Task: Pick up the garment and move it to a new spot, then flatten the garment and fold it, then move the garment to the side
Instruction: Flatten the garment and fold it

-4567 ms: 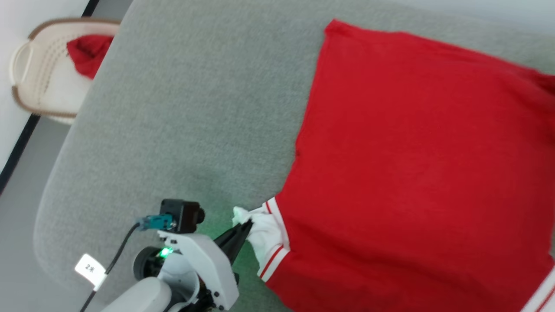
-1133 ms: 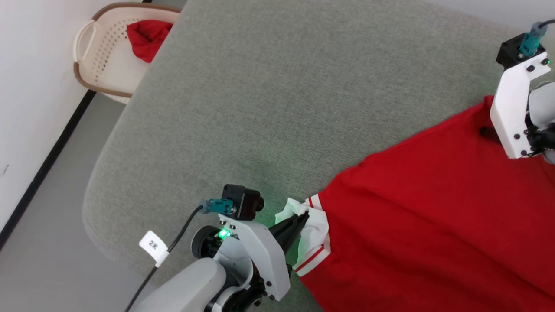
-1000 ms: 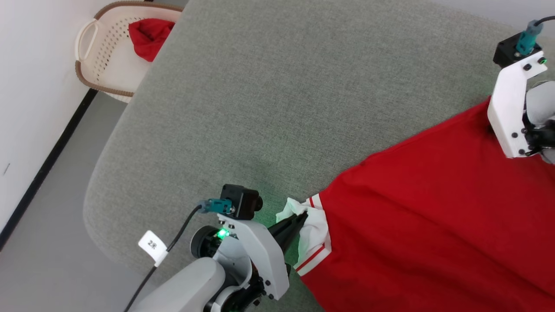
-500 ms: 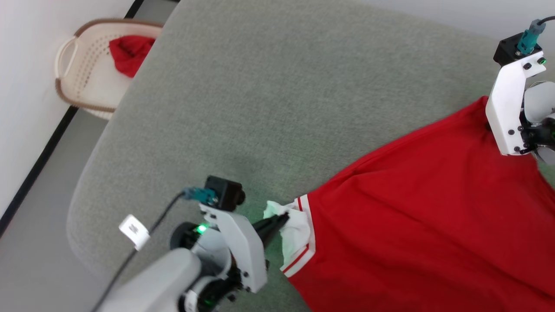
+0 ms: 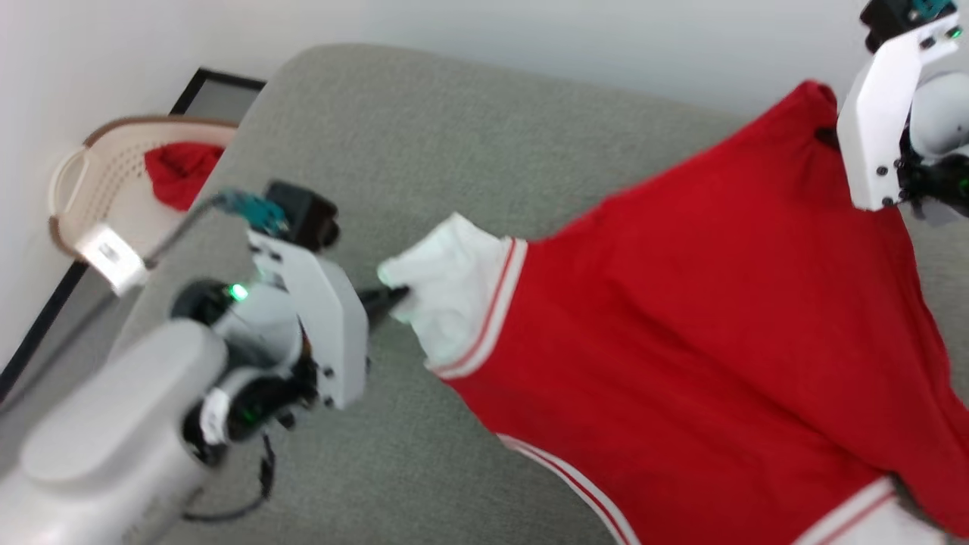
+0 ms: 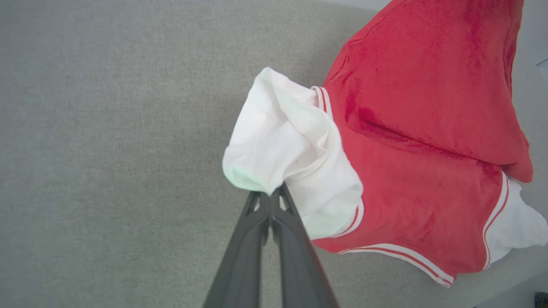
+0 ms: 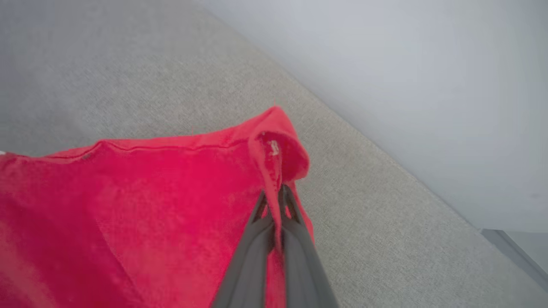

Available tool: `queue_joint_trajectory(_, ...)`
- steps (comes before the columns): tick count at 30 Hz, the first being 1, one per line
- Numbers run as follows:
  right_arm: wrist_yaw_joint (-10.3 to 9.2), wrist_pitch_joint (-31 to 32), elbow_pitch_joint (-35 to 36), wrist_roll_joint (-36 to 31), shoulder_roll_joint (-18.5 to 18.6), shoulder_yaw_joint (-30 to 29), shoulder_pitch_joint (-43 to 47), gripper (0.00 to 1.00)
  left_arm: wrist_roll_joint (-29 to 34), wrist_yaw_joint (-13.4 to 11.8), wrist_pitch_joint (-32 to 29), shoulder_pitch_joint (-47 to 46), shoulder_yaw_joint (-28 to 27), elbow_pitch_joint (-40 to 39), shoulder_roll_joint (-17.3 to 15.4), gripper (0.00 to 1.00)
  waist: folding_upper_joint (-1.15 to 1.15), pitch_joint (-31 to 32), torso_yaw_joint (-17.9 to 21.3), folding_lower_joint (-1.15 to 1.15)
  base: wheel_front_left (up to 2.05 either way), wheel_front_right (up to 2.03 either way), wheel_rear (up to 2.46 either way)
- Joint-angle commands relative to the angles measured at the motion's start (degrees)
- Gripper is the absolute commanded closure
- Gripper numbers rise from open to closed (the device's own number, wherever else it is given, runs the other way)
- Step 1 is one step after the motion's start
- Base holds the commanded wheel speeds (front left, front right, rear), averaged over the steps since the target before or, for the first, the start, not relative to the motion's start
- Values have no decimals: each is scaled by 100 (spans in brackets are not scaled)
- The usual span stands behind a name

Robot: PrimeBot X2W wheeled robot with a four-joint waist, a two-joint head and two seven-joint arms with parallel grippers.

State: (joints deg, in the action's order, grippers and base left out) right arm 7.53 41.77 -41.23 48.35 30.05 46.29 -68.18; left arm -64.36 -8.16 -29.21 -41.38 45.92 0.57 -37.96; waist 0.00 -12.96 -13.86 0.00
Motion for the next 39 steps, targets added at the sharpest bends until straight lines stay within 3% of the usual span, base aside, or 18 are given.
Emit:
queue_joint_trajectory(1,-8,-135,9,-9,-4,-62,-95,100,-13,-1,-137,-216,-70,33,-104,100,0,318,298,0,0,0,0)
queue_joint_trajectory(7,-8,-542,-33,-86,-4,-247,-282,100,160,199,-505,-999,-149,505,-256,100,0,612,556,0,0,0,0)
queue_joint_trajectory(15,-8,-1134,-194,-276,-13,-548,-483,100,546,638,-541,-2121,-173,1688,-107,100,0,915,888,0,0,0,0)
queue_joint_trajectory(27,-8,-2266,-780,-860,-331,-1220,-825,100,1171,1258,335,-3625,-208,3657,371,100,0,1072,1297,0,0,0,0)
queue_joint_trajectory(39,-8,-2727,-1020,-1195,-640,-1458,-1157,100,1614,1415,1299,-4960,-174,5151,993,100,0,778,1609,0,0,0,0)
